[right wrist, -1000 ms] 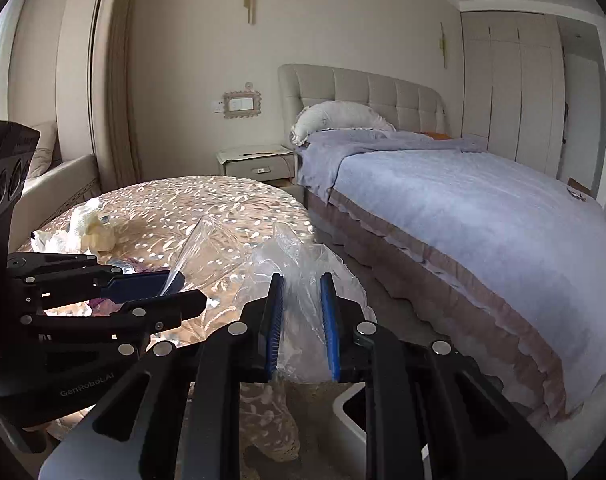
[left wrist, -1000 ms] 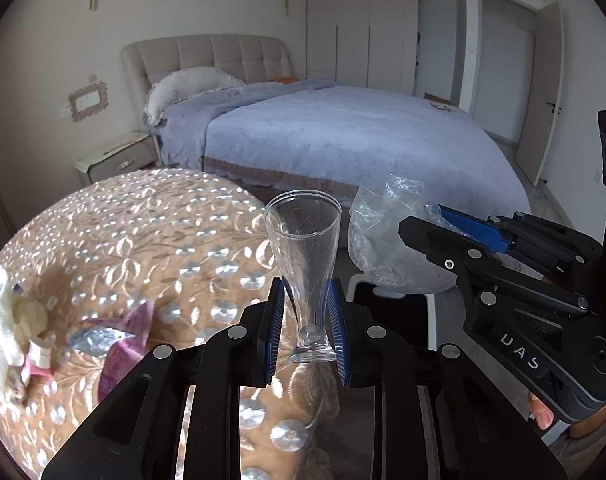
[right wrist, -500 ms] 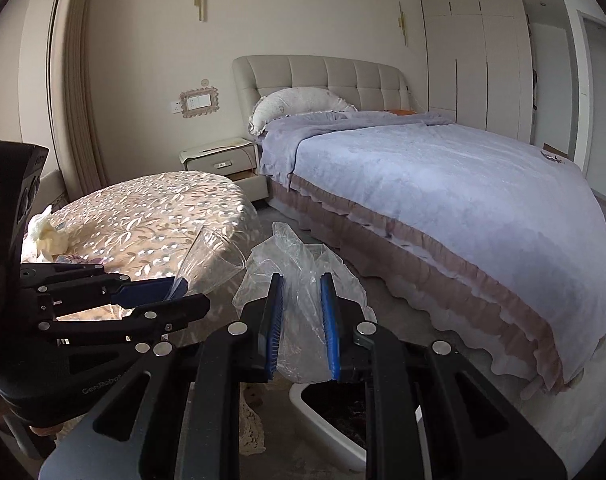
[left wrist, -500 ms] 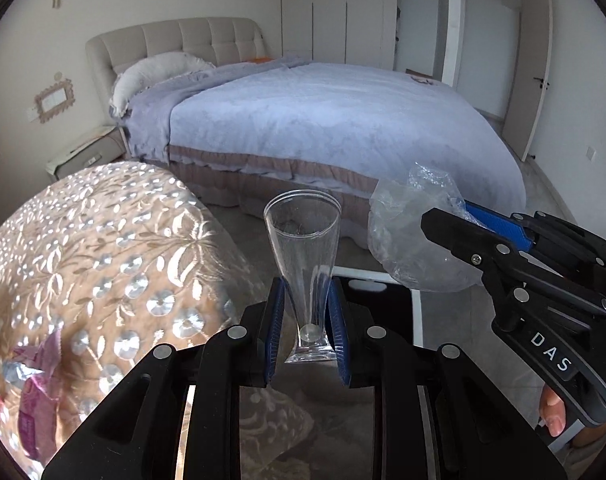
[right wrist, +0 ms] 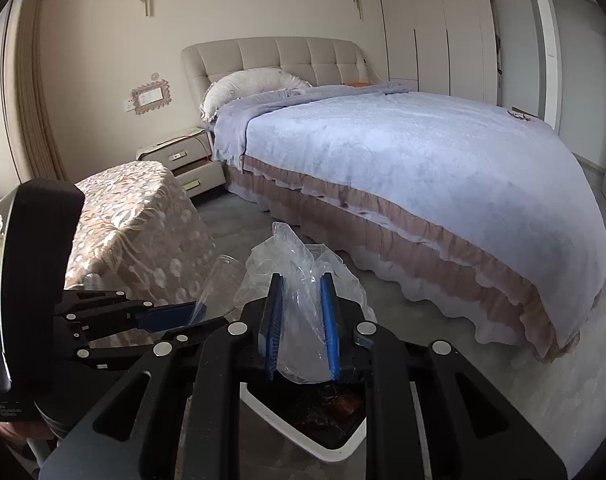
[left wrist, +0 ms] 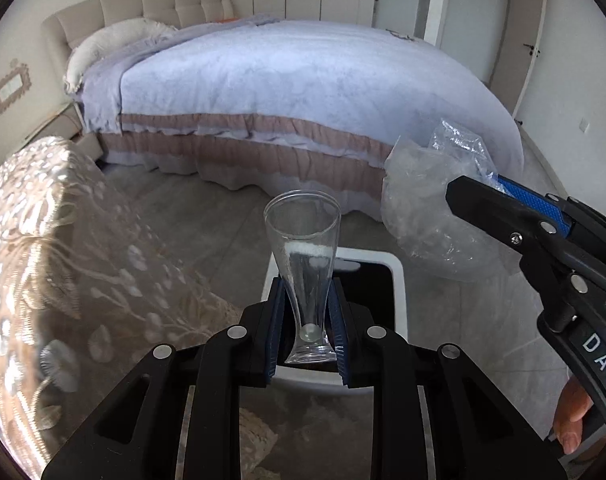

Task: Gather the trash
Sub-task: 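Open the left tool dropping the glass while the right tool releases the bag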

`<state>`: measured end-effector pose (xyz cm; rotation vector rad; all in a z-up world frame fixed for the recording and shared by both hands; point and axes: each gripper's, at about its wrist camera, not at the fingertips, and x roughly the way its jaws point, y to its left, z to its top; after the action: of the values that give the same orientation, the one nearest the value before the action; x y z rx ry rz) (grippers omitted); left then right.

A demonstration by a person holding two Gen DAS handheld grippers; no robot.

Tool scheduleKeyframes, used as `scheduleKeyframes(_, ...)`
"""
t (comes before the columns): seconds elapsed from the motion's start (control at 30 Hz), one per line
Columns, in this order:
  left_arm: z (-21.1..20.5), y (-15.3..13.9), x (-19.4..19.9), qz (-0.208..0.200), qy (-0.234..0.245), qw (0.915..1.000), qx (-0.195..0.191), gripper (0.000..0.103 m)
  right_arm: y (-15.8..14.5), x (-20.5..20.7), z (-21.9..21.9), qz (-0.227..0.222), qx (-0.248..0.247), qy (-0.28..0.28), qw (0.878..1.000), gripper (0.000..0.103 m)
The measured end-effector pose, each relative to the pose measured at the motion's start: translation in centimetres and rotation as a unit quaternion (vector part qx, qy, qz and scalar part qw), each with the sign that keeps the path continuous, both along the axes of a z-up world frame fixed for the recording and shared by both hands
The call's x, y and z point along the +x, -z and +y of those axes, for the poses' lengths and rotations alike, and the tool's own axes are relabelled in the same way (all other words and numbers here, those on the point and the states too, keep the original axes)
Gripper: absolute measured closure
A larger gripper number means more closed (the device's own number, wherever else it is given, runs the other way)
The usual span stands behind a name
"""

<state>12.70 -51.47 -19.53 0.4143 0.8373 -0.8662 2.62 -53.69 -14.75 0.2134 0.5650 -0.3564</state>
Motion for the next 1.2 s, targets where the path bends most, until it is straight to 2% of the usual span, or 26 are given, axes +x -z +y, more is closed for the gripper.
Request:
scheduleKeyframes(0.13,-1.8,2.8,0.9,0.013,0.010,0.9996,0.023,0.081,1.5,0.3,-1.1,0.016,-0.003,0.011,1.000,0.083)
scheduleKeyframes(0.4,-3.7,6.5,2.6,0.061,0.028,0.9973,0.028,0.080,4.5,1.8,-2.1,0.042,-0.003,0.026,0.999,0.083)
scheduleKeyframes(0.5,-5.1,7.8,3.1,0.082,0.042,0.9950,0.037,0.077,5.4,2.2,-2.8,0.050,0.007,0.031,0.998,0.083)
scheduleKeyframes(0.53,-5.6,8.2,3.3,0.089,0.047,0.9940,0.042,0.070,5.7,2.4,-2.9,0.053,0.009,0.033,0.998,0.083)
scheduleKeyframes(0.6,-6.4,9.2,3.6,0.101,0.052,0.9921,0.054,0.004,6.2,2.5,-3.2,0.058,0.014,0.038,0.998,0.083)
scheduleKeyframes(0.67,-7.0,10.1,3.7,0.098,0.048,0.9914,0.073,0.005,6.5,2.6,-3.4,0.062,0.017,0.042,0.997,0.083)
scheduleKeyframes(0.77,-6.8,10.3,3.2,0.068,0.045,0.9923,0.093,0.005,7.0,2.6,-3.6,0.068,0.019,0.046,0.996,0.083)
scheduleKeyframes(0.87,-5.8,9.2,2.3,0.014,0.016,0.9933,0.114,0.005,7.1,2.7,-3.8,0.072,0.022,0.051,0.996,0.083)
scheduleKeyframes(0.97,-4.2,6.6,1.4,-0.046,-0.018,0.9905,0.128,0.005,7.2,2.9,-4.2,0.072,0.028,0.054,0.996,0.082)
scheduleKeyframes(1.2,-0.3,-1.0,2.1,-0.040,-0.074,0.9949,0.056,0.005,8.0,3.9,-4.6,0.066,0.046,0.056,0.995,0.082)
